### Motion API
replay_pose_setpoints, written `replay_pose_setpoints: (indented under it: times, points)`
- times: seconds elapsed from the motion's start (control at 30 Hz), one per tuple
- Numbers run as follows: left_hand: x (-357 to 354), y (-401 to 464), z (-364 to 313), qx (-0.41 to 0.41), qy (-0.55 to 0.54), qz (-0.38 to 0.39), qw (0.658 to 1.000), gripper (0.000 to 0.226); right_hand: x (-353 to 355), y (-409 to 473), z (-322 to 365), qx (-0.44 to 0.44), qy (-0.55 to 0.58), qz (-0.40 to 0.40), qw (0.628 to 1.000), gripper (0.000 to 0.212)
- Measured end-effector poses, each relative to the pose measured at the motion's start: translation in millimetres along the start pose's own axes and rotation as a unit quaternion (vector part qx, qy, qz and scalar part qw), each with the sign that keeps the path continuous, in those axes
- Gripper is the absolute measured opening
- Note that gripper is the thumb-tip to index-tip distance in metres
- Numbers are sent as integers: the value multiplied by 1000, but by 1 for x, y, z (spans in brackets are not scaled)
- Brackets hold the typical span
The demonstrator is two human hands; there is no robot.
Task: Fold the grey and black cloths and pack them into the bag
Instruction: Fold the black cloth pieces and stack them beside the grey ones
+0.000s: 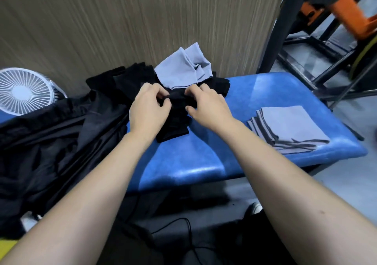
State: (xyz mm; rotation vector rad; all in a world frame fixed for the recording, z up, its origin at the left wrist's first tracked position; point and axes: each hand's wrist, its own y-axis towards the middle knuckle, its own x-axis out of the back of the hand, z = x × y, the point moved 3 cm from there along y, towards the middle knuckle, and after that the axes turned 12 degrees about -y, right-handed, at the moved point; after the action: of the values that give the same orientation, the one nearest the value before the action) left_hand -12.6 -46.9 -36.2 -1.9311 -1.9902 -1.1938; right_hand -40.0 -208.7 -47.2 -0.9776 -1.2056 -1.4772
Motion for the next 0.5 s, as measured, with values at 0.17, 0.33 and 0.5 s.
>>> replay_pose_setpoints:
  times: [0.17, 0.33, 0.5]
  points:
    - [17, -5, -13, -34, -76, -34, 996, 7, 1, 5, 6, -13, 0, -40, 999, 39]
    - [38, -14, -19, -59, -138, -37, 988, 7, 3, 3, 7, -33, -12, -59, 998, 36]
    - [52, -24, -16, -44, -140, -41, 988, 9, 8, -1, 6, -40, -29, -70, 996, 31]
